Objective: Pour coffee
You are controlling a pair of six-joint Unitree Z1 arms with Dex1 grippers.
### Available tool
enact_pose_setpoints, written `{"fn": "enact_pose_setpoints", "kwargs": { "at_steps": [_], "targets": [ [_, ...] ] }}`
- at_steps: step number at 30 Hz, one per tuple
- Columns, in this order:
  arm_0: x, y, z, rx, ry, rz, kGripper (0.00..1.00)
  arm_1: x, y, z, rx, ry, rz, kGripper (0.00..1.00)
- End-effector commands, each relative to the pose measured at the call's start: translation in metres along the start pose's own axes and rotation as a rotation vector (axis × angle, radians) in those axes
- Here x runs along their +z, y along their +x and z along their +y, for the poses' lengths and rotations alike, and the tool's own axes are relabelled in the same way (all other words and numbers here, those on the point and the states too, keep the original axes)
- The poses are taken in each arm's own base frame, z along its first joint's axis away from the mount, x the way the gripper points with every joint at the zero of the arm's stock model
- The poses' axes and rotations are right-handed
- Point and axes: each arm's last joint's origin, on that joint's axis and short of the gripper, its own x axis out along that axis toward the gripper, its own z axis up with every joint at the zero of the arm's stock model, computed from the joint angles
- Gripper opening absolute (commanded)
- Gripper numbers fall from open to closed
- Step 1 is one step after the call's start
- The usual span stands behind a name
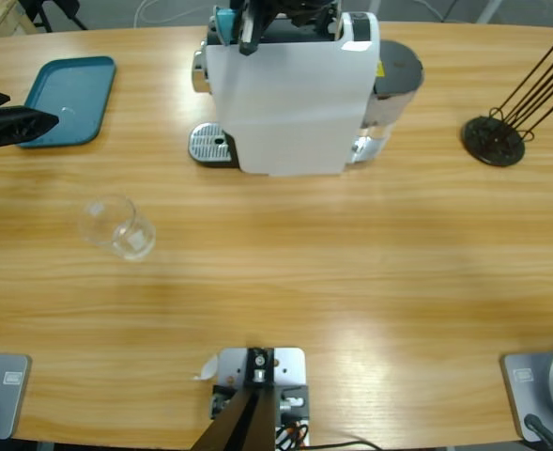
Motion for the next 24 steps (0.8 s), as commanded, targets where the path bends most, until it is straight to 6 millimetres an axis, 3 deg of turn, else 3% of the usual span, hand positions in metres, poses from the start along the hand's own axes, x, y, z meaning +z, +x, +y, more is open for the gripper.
{"fn": "enact_pose_setpoints", "kwargs": {
  "at_steps": [1, 20, 23, 24],
  "targets": [
    [-0.011, 0.013, 0.001, -0.003, -0.003, 0.06, 0.931, -0.01, 0.023, -0.006, -0.011, 0.005, 0.051, 0.0],
    [-0.012, 0.012, 0.001, -0.004, -0.004, 0.058, 0.931, -0.012, 0.036, -0.008, -0.002, 0.023, 0.061, 0.003],
    [-0.012, 0.012, 0.001, -0.004, -0.004, 0.057, 0.931, -0.013, 0.037, -0.006, 0.005, 0.032, 0.068, 0.093],
    [-0.011, 0.012, 0.001, -0.004, -0.004, 0.056, 0.931, -0.013, 0.038, -0.006, 0.007, 0.034, 0.07, 0.199]
  ]
}}
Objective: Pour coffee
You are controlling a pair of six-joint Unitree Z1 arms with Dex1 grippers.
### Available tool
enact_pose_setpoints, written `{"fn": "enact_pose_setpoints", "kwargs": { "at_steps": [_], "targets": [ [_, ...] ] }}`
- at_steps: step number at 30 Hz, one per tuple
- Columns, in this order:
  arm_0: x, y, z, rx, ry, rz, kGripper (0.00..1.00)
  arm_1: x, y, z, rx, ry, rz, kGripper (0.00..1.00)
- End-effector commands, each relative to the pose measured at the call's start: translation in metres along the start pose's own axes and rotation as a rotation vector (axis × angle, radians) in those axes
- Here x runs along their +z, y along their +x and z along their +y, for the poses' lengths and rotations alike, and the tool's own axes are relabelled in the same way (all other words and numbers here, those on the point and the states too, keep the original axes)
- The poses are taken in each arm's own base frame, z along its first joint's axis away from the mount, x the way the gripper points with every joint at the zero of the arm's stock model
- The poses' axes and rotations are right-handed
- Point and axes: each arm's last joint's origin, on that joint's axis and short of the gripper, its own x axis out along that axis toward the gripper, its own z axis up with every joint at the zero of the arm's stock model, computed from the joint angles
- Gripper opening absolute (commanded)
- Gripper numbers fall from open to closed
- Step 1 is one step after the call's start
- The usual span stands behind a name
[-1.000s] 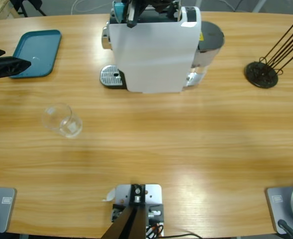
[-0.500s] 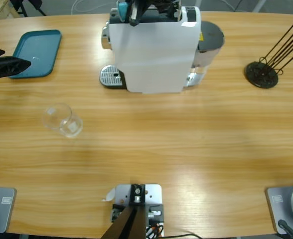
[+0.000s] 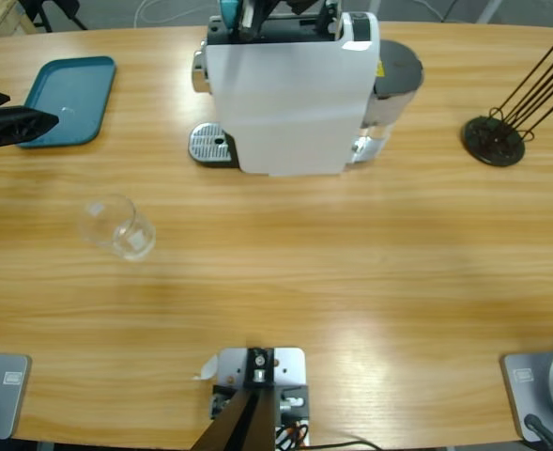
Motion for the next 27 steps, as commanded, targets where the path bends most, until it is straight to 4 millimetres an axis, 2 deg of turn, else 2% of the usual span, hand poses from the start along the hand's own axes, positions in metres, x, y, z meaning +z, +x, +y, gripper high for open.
{"fn": "enact_pose_setpoints", "kwargs": {
  "at_steps": [1, 3, 4, 5, 9, 14, 18, 24, 27],
  "targets": [
    [-0.012, 0.012, 0.001, -0.004, -0.005, 0.057, 0.931, -0.012, 0.029, 0.006, 0.034, 0.023, 0.063, 0.243],
    [-0.012, 0.011, 0.001, -0.004, -0.005, 0.055, 0.931, -0.012, 0.03, 0.007, 0.037, 0.024, 0.066, 0.248],
    [-0.012, 0.011, 0.001, -0.005, -0.004, 0.054, 0.931, -0.013, 0.03, 0.007, 0.039, 0.024, 0.069, 0.275],
    [-0.012, 0.011, 0.001, -0.005, -0.004, 0.054, 0.931, -0.013, 0.031, 0.007, 0.041, 0.027, 0.074, 0.351],
    [-0.012, 0.011, 0.001, -0.005, -0.005, 0.052, 0.931, -0.015, 0.031, 0.008, 0.046, 0.03, 0.081, 0.411],
    [-0.012, 0.011, 0.001, -0.005, -0.004, 0.053, 0.931, -0.012, 0.022, 0.005, 0.03, 0.03, 0.076, 0.411],
    [-0.012, 0.011, 0.0, -0.008, -0.004, 0.052, 0.931, -0.002, -0.007, -0.002, -0.006, 0.017, 0.062, 0.411],
    [-0.012, 0.009, 0.0, -0.014, -0.004, 0.048, 0.931, 0.012, -0.068, -0.001, -0.066, -0.003, 0.022, 0.415],
    [-0.012, 0.009, 0.0, -0.017, -0.003, 0.049, 0.931, 0.021, -0.089, 0.003, -0.15, 0.014, 0.009, 0.663]
  ]
}}
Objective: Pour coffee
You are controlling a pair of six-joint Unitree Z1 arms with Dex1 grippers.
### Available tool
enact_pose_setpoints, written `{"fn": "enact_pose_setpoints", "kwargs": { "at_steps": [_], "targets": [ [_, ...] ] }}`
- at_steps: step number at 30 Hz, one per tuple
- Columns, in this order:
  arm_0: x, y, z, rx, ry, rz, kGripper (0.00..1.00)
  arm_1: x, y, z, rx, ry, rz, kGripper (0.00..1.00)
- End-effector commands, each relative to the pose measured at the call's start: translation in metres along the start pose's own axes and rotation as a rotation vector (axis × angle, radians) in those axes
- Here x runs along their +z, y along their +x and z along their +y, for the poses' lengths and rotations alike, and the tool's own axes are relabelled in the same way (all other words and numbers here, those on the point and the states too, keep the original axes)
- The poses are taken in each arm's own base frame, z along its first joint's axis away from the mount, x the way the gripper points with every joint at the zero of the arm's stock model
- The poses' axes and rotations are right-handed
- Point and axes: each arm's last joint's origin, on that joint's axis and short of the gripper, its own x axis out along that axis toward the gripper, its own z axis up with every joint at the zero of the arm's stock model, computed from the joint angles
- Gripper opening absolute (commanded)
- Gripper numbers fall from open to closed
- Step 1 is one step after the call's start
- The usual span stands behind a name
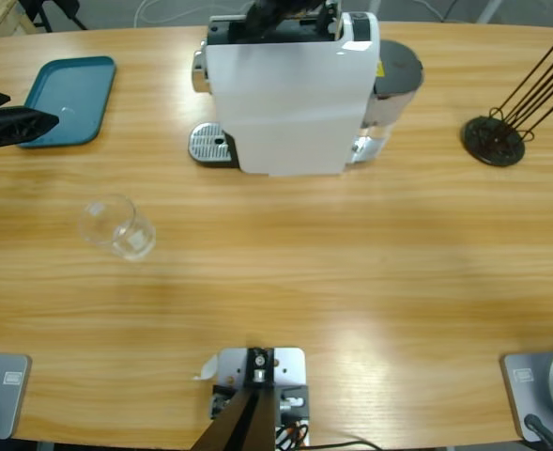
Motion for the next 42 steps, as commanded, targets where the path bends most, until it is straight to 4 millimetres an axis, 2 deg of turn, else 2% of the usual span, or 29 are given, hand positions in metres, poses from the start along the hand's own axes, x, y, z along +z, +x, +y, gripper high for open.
{"fn": "enact_pose_setpoints", "kwargs": {
  "at_steps": [1, 3, 7, 8, 9, 11, 14, 16, 17, 20, 24, 27, 31, 36, 39, 42],
  "targets": [
    [-0.012, 0.009, 0.0, -0.015, -0.003, 0.048, 0.931, 0.017, -0.074, 0.006, -0.159, 0.011, -0.055, 0.753],
    [-0.012, 0.009, 0.0, -0.016, -0.002, 0.046, 0.931, 0.022, -0.091, 0.007, -0.218, 0.023, -0.083, 0.905],
    [-0.012, 0.009, -0.001, -0.019, -0.001, 0.046, 0.931, 0.026, -0.12, 0.004, -0.32, 0.067, -0.117, 0.924],
    [-0.012, 0.008, -0.001, -0.019, -0.001, 0.046, 0.931, 0.025, -0.126, 0.003, -0.333, 0.098, -0.121, 0.865],
    [-0.012, 0.009, -0.001, -0.019, -0.001, 0.046, 0.931, 0.024, -0.131, 0.003, -0.344, 0.137, -0.12, 0.759],
    [-0.012, 0.009, -0.001, -0.019, -0.001, 0.05, 0.931, 0.021, -0.138, 0.003, -0.351, 0.192, -0.116, 0.718],
    [-0.012, 0.01, -0.001, -0.02, 0.0, 0.049, 0.931, 0.013, -0.143, 0.006, -0.362, 0.256, -0.095, 0.364],
    [-0.013, 0.01, -0.001, -0.021, 0.001, 0.051, 0.931, 0.006, -0.141, 0.007, -0.418, 0.314, -0.042, 0.181],
    [-0.013, 0.009, -0.001, -0.022, 0.001, 0.05, 0.931, 0.003, -0.137, 0.009, -0.421, 0.31, -0.024, 0.014],
    [-0.013, 0.01, -0.001, -0.022, 0.002, 0.052, 0.931, -0.006, -0.127, 0.012, -0.498, 0.394, 0.009, 0.0],
    [-0.013, 0.01, -0.001, -0.021, 0.002, 0.054, 0.931, -0.008, -0.108, 0.017, -0.537, 0.525, -0.066, 0.0],
    [-0.013, 0.011, -0.001, -0.021, 0.002, 0.055, 0.931, -0.01, -0.085, 0.023, -0.552, 0.574, -0.111, 0.0],
    [-0.013, 0.012, -0.001, -0.02, 0.002, 0.06, 0.931, -0.015, -0.068, 0.03, -0.568, 0.588, -0.102, 0.0],
    [-0.013, 0.013, -0.001, -0.02, 0.001, 0.061, 0.931, -0.031, -0.058, 0.042, -0.571, 0.604, -0.06, 0.0],
    [-0.013, 0.014, -0.001, -0.02, 0.001, 0.063, 0.931, -0.041, -0.061, 0.047, -0.593, 0.629, -0.045, 0.0],
    [-0.013, 0.016, -0.002, -0.021, 0.002, 0.068, 0.931, -0.041, -0.058, 0.05, -0.586, 0.628, -0.043, 0.0]
  ]
}}
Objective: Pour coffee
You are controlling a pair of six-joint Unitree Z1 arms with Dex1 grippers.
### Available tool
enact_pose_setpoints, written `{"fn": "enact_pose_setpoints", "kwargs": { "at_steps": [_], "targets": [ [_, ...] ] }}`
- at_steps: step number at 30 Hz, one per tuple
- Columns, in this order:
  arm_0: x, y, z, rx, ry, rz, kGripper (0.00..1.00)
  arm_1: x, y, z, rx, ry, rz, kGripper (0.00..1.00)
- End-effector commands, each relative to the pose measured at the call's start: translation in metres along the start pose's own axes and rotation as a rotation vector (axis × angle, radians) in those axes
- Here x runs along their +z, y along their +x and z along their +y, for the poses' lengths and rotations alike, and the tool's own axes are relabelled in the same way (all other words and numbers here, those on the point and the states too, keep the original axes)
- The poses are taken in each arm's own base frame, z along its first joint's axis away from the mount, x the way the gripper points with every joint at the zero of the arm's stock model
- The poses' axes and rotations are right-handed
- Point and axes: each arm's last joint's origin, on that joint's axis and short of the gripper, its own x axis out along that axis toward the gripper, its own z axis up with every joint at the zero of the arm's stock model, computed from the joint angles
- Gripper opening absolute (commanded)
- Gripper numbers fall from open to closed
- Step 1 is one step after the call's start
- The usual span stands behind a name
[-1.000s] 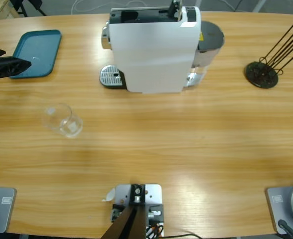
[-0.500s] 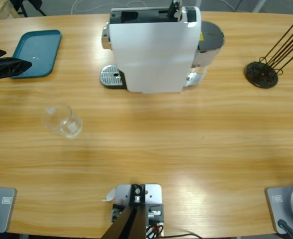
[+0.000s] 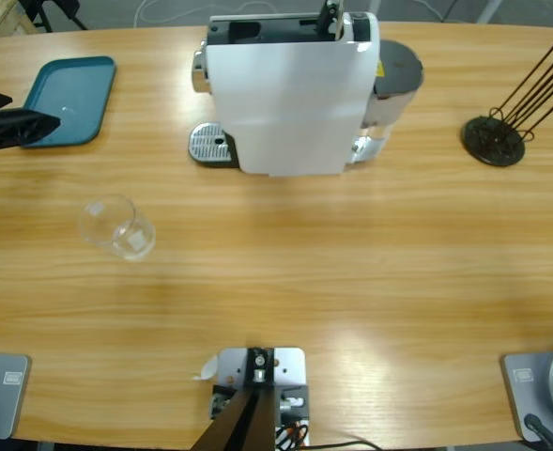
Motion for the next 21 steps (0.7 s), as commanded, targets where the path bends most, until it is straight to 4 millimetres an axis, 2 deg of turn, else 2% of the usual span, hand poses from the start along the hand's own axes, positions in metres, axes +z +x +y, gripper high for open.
{"fn": "enact_pose_setpoints", "kwargs": {
  "at_steps": [1, 9, 11, 21],
  "targets": [
    [-0.012, 0.015, -0.001, -0.015, 0.0, 0.068, 0.931, -0.024, 0.009, 0.016, -0.017, -0.01, 0.047, 0.0],
    [-0.012, 0.016, -0.001, -0.016, 0.0, 0.069, 0.931, 0.001, 0.041, 0.048, 0.062, -0.062, 0.008, 0.0],
    [-0.012, 0.016, -0.001, -0.016, 0.0, 0.071, 0.931, 0.004, 0.044, 0.059, 0.076, -0.068, 0.003, 0.0],
    [-0.012, 0.018, -0.001, -0.015, 0.0, 0.073, 0.931, -0.009, 0.044, 0.13, 0.17, -0.154, 0.019, 0.0]
  ]
}}
